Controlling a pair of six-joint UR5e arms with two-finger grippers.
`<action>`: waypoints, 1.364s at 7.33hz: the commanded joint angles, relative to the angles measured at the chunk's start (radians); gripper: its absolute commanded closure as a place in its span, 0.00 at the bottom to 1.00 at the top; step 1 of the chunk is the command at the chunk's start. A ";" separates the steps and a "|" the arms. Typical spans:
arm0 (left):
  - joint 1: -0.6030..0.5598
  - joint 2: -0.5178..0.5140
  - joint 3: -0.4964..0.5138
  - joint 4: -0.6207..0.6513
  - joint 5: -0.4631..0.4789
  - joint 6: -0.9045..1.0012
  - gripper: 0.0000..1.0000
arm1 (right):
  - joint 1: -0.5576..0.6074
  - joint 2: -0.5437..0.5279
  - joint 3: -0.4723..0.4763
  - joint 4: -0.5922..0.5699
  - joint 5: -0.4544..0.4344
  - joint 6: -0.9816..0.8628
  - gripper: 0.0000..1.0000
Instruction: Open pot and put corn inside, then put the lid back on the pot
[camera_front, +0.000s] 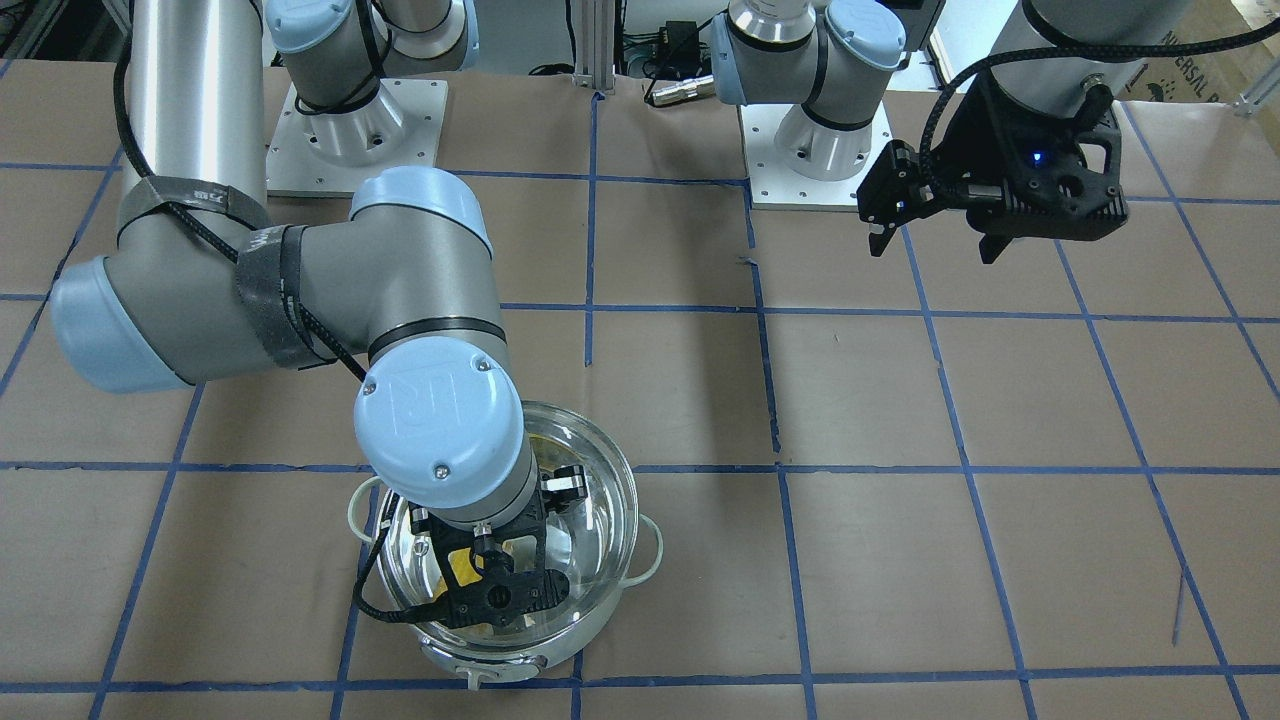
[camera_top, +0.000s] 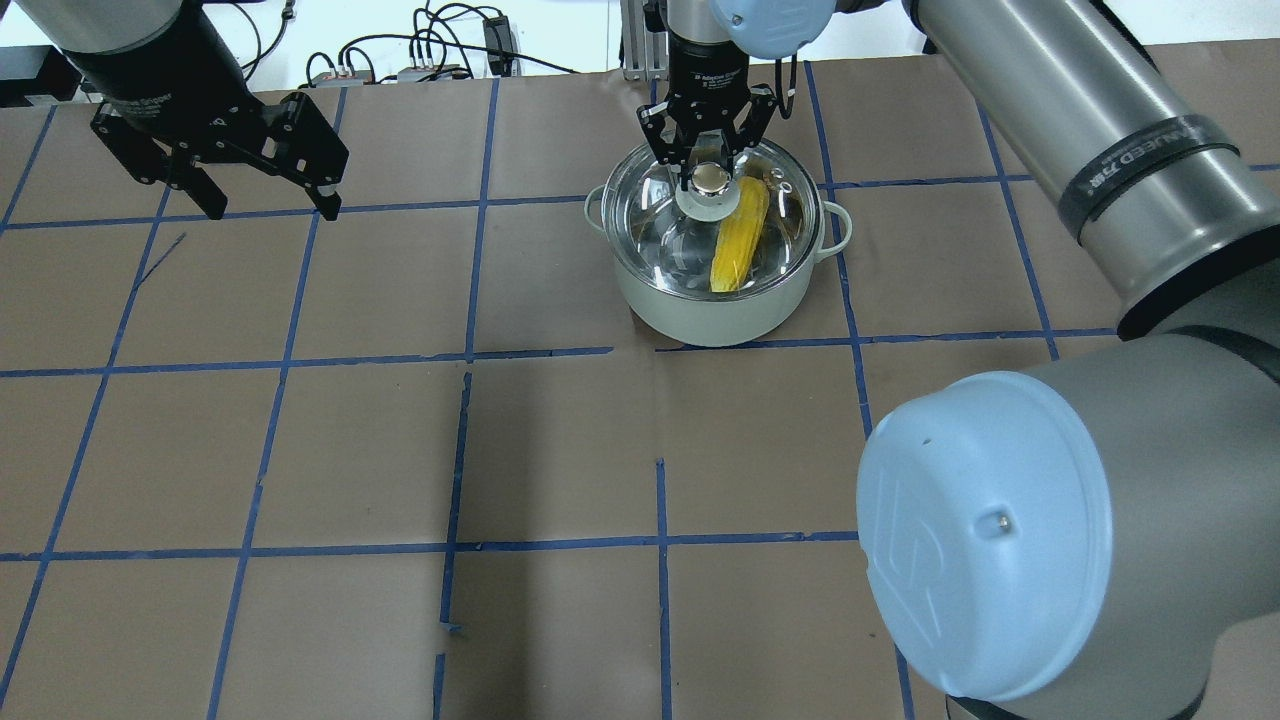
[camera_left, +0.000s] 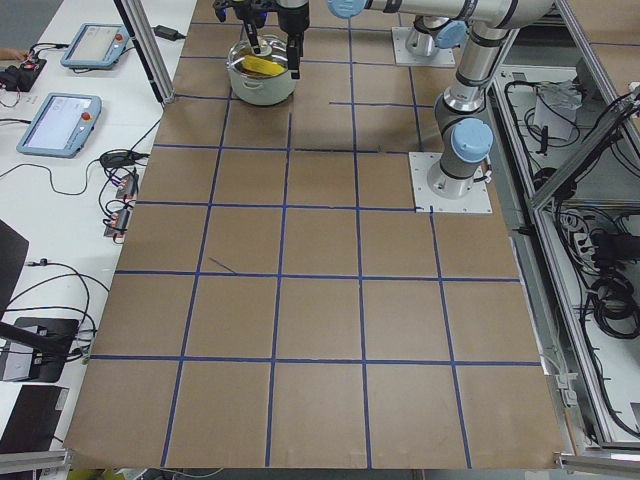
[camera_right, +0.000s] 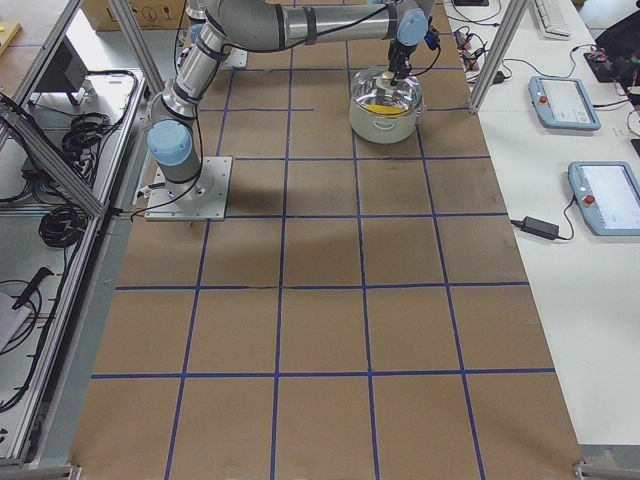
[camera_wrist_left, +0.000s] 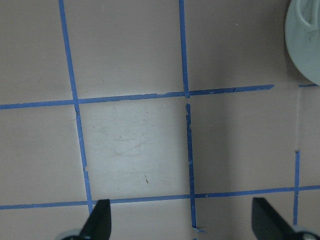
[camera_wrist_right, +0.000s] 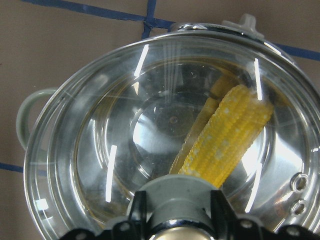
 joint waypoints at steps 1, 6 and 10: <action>0.000 0.000 0.000 0.000 0.000 0.002 0.00 | -0.011 0.000 0.000 0.003 0.001 -0.007 0.79; 0.000 0.000 -0.003 -0.002 -0.002 0.002 0.00 | -0.016 0.005 0.000 -0.007 0.000 -0.005 0.72; 0.000 -0.002 -0.003 -0.002 -0.002 0.002 0.00 | -0.008 0.008 0.004 -0.037 -0.002 0.004 0.02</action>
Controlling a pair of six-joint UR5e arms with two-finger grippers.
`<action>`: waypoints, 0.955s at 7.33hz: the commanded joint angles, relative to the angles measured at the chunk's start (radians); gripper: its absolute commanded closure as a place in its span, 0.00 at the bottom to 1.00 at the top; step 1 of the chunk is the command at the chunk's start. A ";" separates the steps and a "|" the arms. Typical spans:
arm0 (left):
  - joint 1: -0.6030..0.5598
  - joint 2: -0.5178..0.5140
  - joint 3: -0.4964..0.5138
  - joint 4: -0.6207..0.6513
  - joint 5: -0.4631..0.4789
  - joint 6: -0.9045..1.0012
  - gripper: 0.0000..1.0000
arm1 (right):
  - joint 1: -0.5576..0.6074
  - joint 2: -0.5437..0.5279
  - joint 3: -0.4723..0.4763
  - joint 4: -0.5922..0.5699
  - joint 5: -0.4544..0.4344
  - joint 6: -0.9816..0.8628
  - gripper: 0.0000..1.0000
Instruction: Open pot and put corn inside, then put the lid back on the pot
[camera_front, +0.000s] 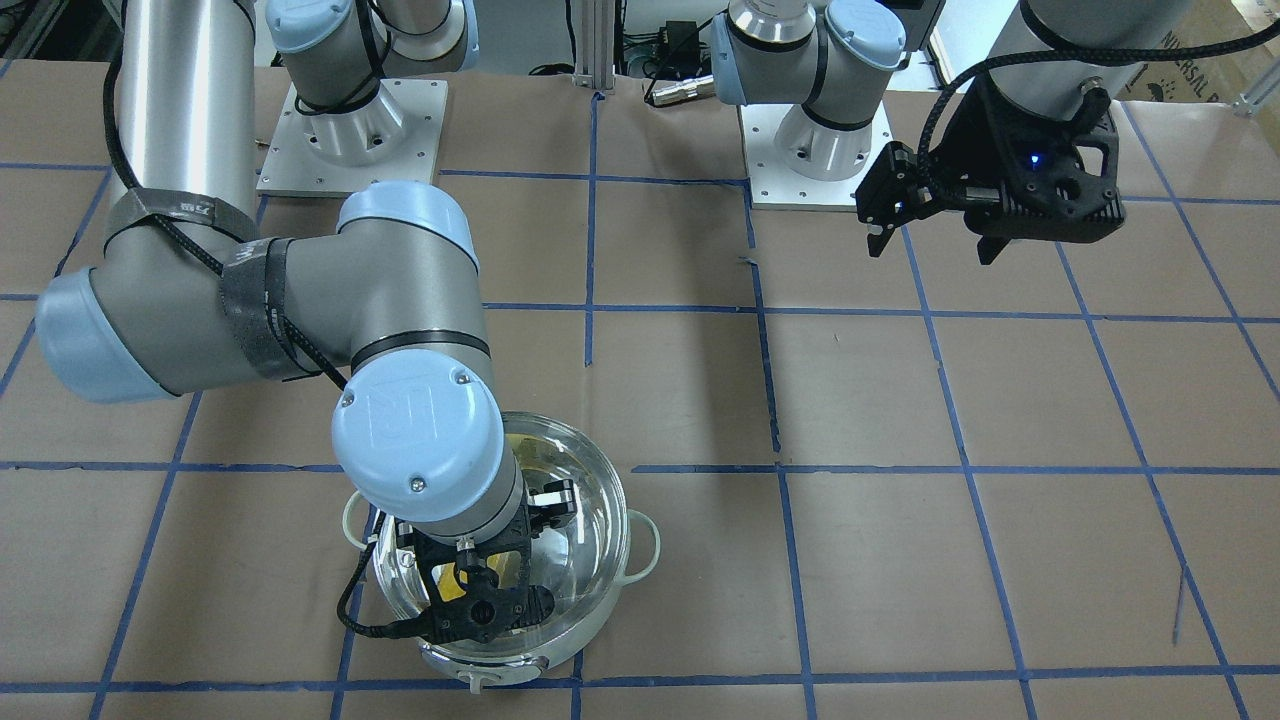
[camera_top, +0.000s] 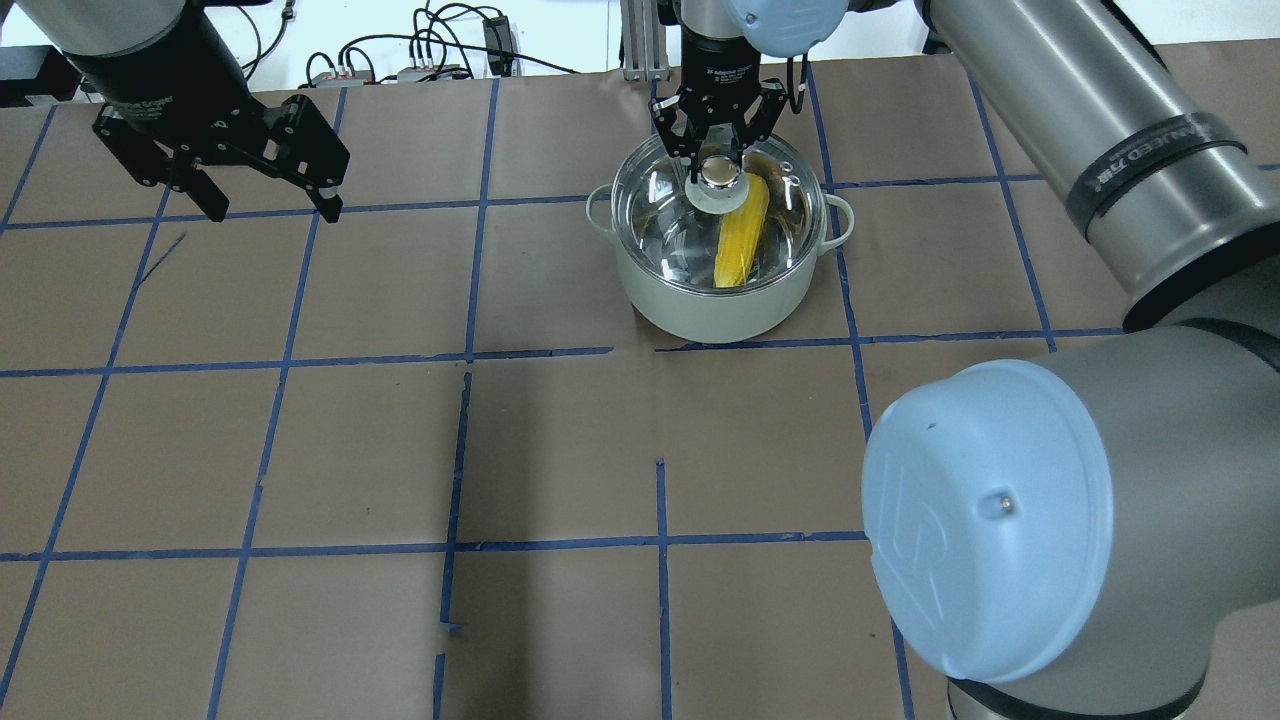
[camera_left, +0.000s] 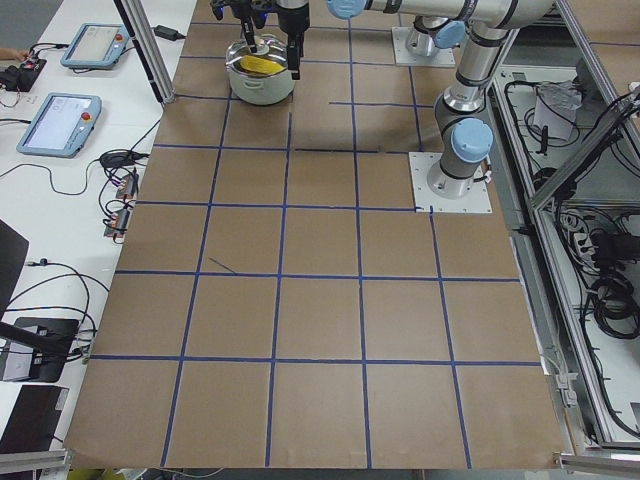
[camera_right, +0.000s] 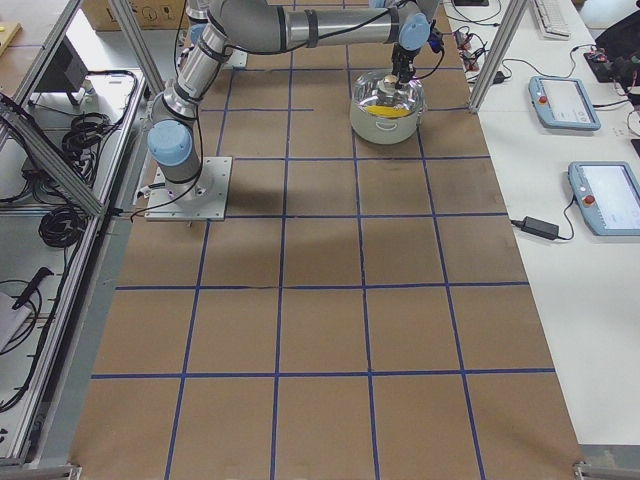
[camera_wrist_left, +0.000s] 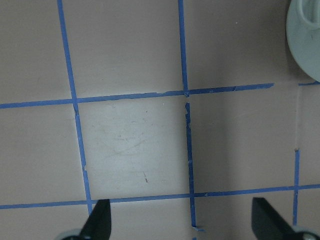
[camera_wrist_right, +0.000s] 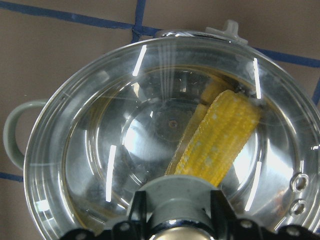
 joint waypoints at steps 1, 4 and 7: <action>0.000 -0.001 0.000 0.001 0.000 0.000 0.00 | 0.003 0.002 0.006 -0.003 0.001 0.003 0.00; 0.000 0.001 0.000 0.000 0.000 0.000 0.00 | 0.005 0.000 0.014 -0.003 -0.002 -0.006 0.00; 0.000 0.001 0.000 0.000 0.000 0.000 0.00 | -0.009 -0.014 0.015 0.003 -0.094 -0.015 0.01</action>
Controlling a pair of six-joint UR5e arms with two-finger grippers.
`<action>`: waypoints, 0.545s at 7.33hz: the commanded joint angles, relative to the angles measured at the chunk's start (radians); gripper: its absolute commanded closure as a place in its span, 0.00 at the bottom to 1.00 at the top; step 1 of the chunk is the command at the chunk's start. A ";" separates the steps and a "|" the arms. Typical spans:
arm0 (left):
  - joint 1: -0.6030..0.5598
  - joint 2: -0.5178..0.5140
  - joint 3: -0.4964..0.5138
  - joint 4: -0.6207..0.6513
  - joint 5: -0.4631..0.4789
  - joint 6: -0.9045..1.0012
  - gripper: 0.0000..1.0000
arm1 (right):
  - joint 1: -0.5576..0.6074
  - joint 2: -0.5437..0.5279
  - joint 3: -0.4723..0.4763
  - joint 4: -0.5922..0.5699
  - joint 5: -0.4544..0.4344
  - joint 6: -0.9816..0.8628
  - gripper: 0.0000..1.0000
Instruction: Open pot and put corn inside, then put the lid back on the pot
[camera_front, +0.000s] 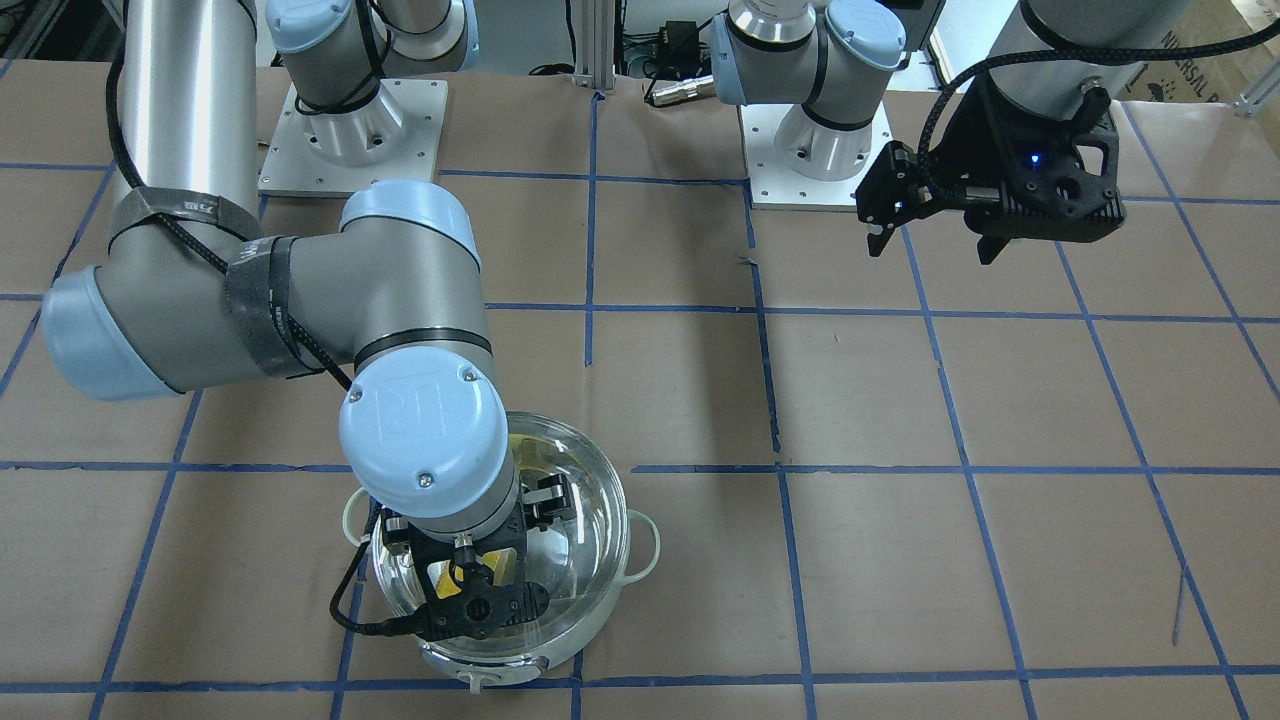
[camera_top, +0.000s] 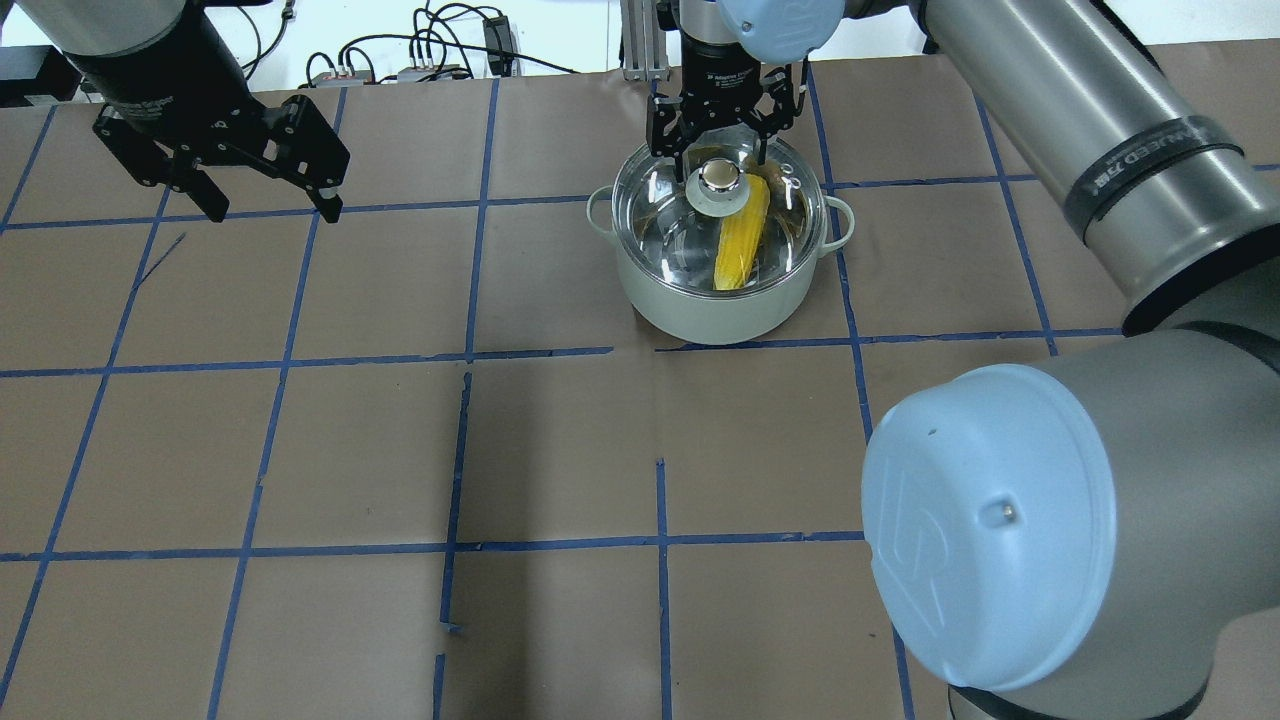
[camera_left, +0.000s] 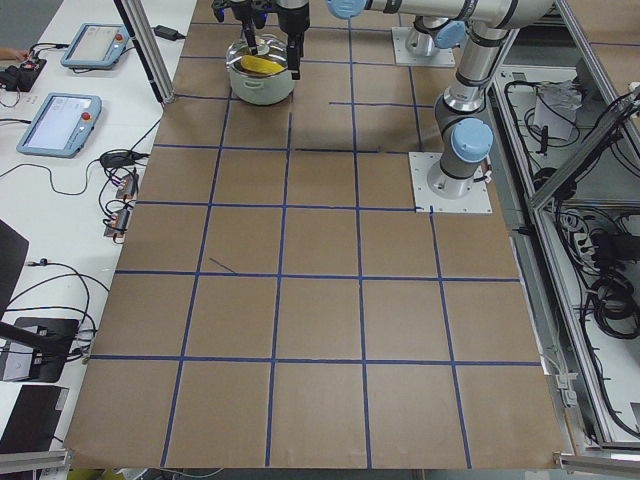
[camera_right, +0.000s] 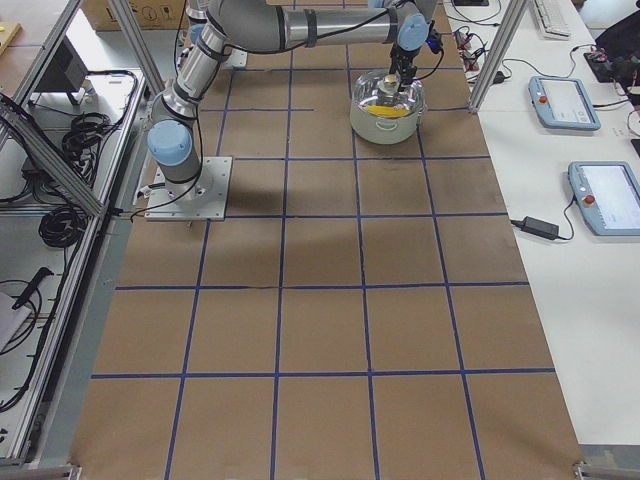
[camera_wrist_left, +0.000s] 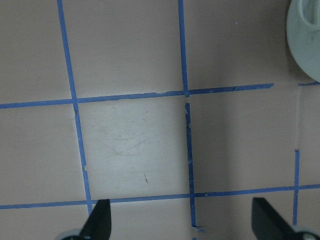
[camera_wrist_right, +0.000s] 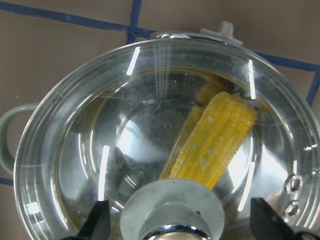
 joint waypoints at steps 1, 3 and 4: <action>0.000 0.000 0.000 0.000 0.000 0.000 0.00 | -0.008 -0.010 0.002 0.013 -0.046 -0.009 0.01; 0.000 0.000 0.000 0.000 0.000 0.000 0.00 | -0.008 -0.008 0.005 0.015 -0.069 -0.031 0.01; 0.000 0.000 0.000 0.000 0.000 0.000 0.00 | 0.002 -0.005 0.005 0.013 -0.080 -0.028 0.01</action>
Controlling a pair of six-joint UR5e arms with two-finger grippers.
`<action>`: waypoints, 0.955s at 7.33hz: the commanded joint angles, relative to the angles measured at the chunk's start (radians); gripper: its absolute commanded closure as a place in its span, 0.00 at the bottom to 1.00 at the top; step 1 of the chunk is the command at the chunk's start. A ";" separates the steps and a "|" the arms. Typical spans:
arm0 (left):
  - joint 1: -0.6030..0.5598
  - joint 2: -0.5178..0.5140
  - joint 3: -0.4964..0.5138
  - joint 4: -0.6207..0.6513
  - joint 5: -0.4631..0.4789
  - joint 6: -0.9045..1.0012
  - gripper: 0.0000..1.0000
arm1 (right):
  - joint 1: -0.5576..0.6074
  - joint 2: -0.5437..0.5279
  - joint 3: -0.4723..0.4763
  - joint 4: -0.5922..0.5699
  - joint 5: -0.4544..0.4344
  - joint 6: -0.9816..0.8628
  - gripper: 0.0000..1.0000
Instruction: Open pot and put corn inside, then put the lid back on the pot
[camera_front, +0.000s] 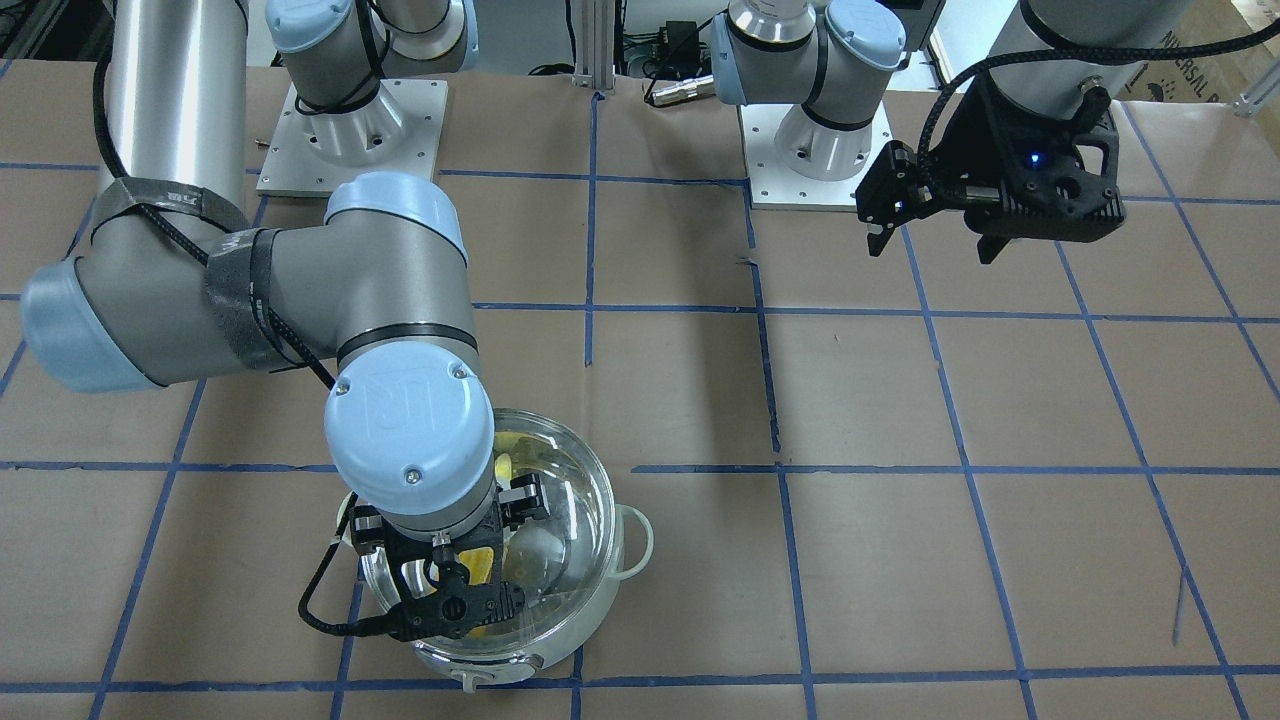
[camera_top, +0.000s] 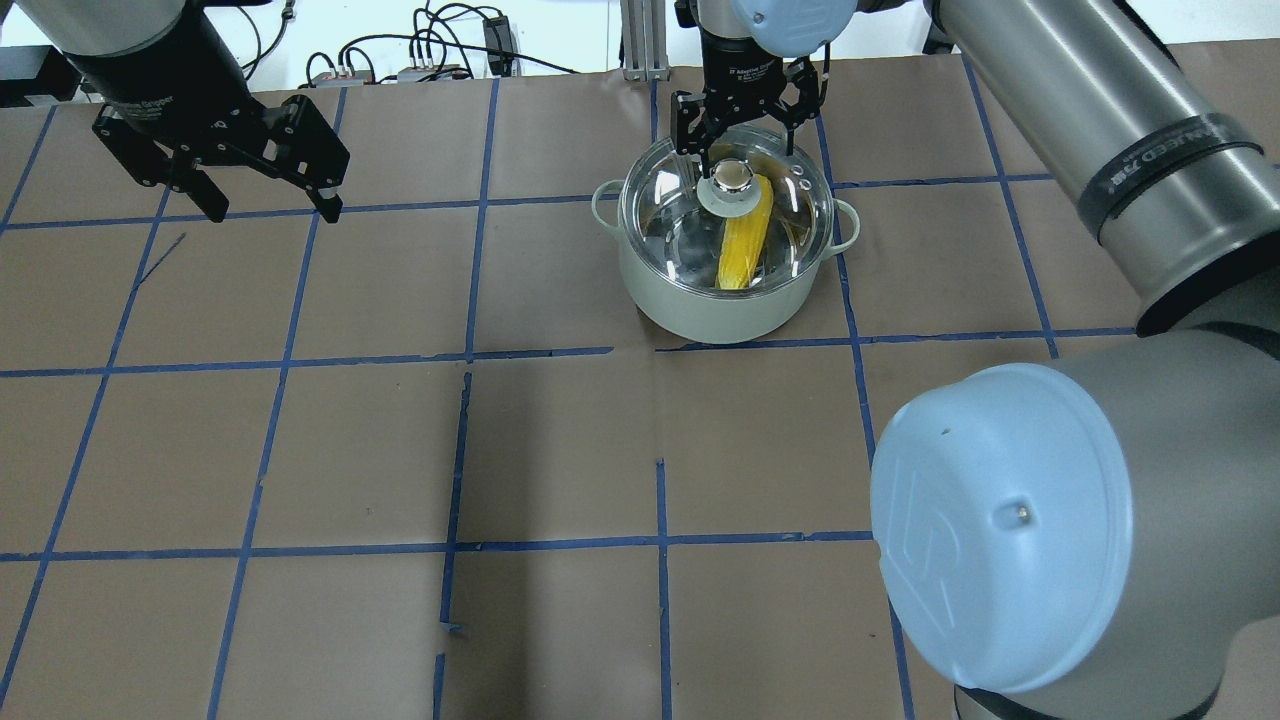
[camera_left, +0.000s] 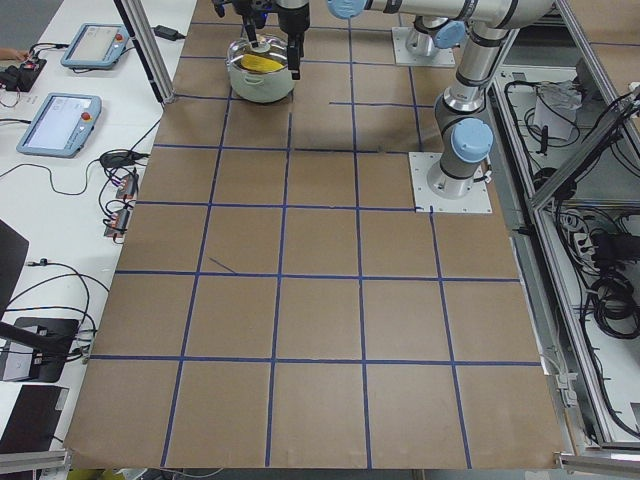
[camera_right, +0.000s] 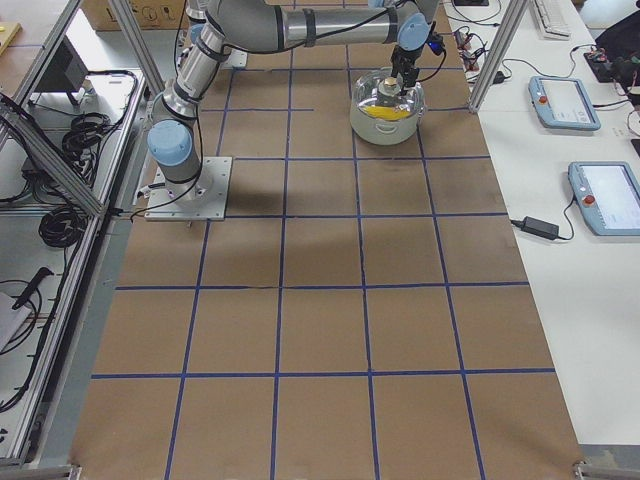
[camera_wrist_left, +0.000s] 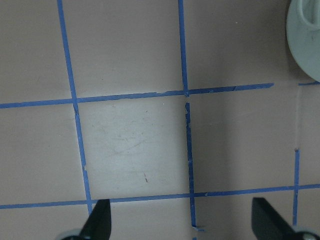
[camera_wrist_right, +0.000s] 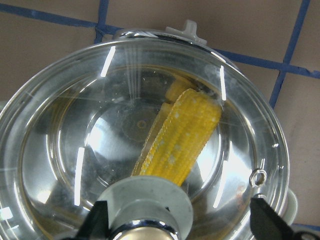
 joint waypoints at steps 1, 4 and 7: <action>0.000 0.000 0.000 0.000 0.000 0.000 0.00 | 0.014 0.001 -0.002 0.000 -0.006 0.016 0.01; 0.000 0.000 -0.002 0.000 0.000 0.000 0.00 | 0.056 0.001 -0.021 -0.014 0.028 0.145 0.00; 0.000 0.000 -0.002 0.000 0.000 0.000 0.00 | -0.011 -0.103 -0.006 0.074 0.019 0.083 0.00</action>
